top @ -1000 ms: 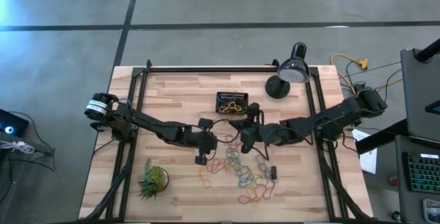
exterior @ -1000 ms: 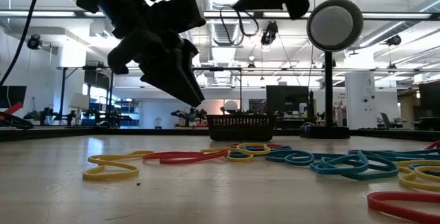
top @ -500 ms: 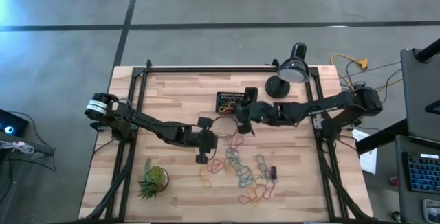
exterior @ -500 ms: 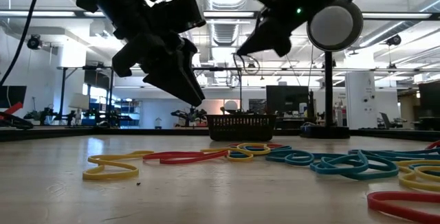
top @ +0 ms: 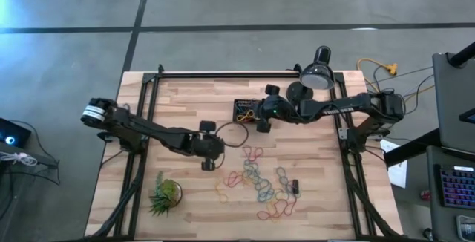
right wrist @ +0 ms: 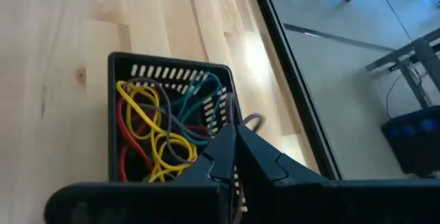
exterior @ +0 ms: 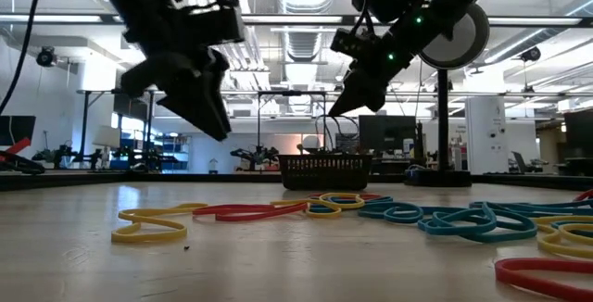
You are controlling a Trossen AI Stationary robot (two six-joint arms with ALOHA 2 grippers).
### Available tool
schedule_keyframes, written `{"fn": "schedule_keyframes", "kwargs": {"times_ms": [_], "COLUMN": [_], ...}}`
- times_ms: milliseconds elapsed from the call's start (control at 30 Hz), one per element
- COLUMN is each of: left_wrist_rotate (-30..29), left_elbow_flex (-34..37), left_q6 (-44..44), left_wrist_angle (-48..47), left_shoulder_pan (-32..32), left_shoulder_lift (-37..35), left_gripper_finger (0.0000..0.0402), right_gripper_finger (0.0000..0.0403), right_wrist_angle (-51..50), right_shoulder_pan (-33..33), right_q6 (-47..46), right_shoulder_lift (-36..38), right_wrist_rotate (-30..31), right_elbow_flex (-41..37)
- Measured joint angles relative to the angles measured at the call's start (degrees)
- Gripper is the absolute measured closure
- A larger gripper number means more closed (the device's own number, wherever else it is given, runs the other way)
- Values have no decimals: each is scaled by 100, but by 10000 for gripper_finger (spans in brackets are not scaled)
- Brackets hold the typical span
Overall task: Pick and place rubber bands into bin
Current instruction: Put the purple rubber band into the basket
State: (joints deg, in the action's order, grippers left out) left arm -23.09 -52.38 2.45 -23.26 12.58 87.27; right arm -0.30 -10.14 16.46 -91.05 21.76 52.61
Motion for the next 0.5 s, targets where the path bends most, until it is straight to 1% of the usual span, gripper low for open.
{"fn": "schedule_keyframes", "kwargs": {"times_ms": [233, 400, 500], "left_wrist_rotate": [-93, -149, -149], "left_elbow_flex": [572, 969, 1175], "left_q6": [285, 563, 632], "left_wrist_angle": [33, 61, 191], "left_shoulder_pan": [121, 222, 285], "left_shoulder_lift": [-916, -1696, -2092], "left_gripper_finger": [308, 308, 308], "right_gripper_finger": [394, 394, 394], "right_wrist_angle": [47, 104, 118], "right_shoulder_pan": [-212, -411, -502], "right_q6": [-133, -154, -203], "right_shoulder_lift": [-49, -244, -406], "right_wrist_rotate": [-172, -705, -859], "right_elbow_flex": [-14, -34, -34]}}
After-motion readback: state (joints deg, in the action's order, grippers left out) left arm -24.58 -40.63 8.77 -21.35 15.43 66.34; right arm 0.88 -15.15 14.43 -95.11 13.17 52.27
